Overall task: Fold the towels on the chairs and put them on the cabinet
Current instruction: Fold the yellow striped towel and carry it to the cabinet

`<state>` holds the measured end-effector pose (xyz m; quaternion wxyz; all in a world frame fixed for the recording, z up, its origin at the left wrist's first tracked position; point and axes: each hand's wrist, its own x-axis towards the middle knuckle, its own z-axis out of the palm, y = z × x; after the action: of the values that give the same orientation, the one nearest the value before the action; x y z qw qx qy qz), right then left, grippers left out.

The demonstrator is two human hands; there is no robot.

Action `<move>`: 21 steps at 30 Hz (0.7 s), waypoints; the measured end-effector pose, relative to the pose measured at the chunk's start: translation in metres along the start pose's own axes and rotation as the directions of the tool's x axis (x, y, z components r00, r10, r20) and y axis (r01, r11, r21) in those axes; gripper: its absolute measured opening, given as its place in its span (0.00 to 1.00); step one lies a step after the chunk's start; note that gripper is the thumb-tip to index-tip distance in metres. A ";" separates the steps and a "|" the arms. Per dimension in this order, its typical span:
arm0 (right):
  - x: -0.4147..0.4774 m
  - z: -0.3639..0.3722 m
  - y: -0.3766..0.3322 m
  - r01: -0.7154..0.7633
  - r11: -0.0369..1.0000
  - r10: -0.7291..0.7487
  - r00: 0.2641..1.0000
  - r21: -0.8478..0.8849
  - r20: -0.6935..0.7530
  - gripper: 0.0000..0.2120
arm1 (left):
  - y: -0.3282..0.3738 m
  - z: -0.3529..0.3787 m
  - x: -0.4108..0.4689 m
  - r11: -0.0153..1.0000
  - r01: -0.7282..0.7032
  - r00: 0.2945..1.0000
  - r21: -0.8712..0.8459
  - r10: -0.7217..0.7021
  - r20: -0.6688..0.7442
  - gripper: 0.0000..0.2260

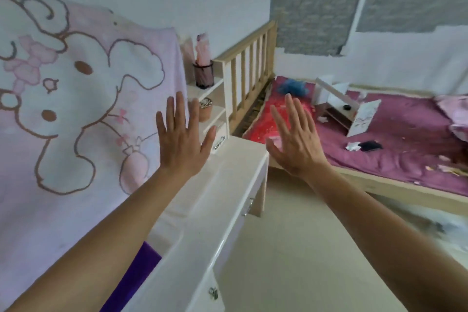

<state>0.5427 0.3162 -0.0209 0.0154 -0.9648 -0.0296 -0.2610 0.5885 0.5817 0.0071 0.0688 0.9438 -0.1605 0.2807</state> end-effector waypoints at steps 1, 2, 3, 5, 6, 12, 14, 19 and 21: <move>-0.015 -0.019 0.035 -0.043 0.999 0.043 0.998 -0.017 -0.041 0.37 | 0.038 -0.001 0.009 0.999 -0.043 0.999 -0.025 0.043 -0.021 0.32; -0.032 -0.036 0.069 -0.081 0.996 0.079 0.995 -0.036 -0.057 0.38 | 0.076 0.000 0.016 0.995 -0.084 0.995 -0.045 0.082 -0.050 0.32; -0.052 -0.051 0.101 -0.110 0.993 0.106 0.992 -0.048 -0.069 0.38 | 0.112 0.003 0.021 0.991 -0.112 0.993 -0.074 0.108 -0.056 0.32; -0.103 -0.084 0.176 -0.186 0.976 0.178 0.981 -0.111 -0.075 0.39 | 0.203 0.007 0.022 0.979 -0.168 0.985 -0.117 0.164 -0.043 0.33; -0.131 -0.100 0.215 -0.226 0.962 0.217 0.973 -0.154 -0.072 0.39 | 0.251 0.012 0.022 0.970 -0.199 0.980 -0.141 0.194 -0.047 0.34; -0.287 -0.178 0.399 -0.535 0.816 0.516 0.845 -0.220 -0.139 0.39 | 0.497 0.028 0.009 0.879 -0.397 0.912 -0.262 0.410 -0.007 0.34; -0.332 -0.190 0.445 -0.608 0.757 0.588 0.793 -0.240 -0.158 0.39 | 0.563 0.033 0.003 0.834 -0.477 0.870 -0.277 0.492 -0.020 0.34; -0.423 -0.205 0.557 -0.724 0.617 0.714 0.680 -0.308 -0.168 0.39 | 0.729 0.066 -0.011 0.696 -0.620 0.754 -0.361 0.656 -0.032 0.34; -0.457 -0.207 0.607 -0.762 0.551 0.762 0.626 -0.341 -0.167 0.40 | 0.803 0.090 -0.014 0.615 -0.683 0.689 -0.394 0.722 -0.068 0.34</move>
<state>0.0842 -0.3216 -0.0812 -0.0602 -0.8654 0.4417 -0.2288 0.3486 -0.1886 -0.0438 0.1311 0.7839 -0.5726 0.2012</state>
